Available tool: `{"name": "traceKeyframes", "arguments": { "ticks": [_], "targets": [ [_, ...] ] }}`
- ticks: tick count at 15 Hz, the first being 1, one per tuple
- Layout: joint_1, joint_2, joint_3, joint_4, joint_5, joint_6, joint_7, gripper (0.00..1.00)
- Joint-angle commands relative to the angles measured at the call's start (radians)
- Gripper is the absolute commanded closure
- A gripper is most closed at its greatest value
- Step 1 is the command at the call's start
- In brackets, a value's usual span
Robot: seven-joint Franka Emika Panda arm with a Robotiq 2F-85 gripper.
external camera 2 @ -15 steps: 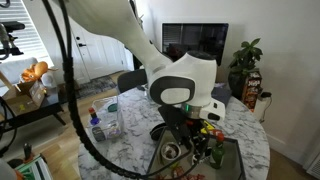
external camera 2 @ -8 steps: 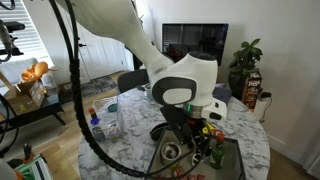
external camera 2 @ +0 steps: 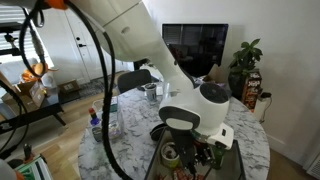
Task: Take the sunglasses out of the box and put them into the case
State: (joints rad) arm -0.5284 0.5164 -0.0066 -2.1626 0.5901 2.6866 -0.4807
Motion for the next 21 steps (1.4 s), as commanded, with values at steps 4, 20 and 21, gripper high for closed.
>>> {"name": "traceKeyframes", "arguments": {
  "ticks": [4, 20, 21],
  "targets": [
    [-0.099, 0.148, 0.087, 0.128, 0.055, 0.023, -0.101, 0.74],
    [-0.109, -0.215, -0.014, -0.115, -0.06, -0.319, -0.237, 0.98],
    [-0.113, -0.256, -0.029, -0.13, -0.076, -0.403, -0.289, 0.98]
  ]
}}
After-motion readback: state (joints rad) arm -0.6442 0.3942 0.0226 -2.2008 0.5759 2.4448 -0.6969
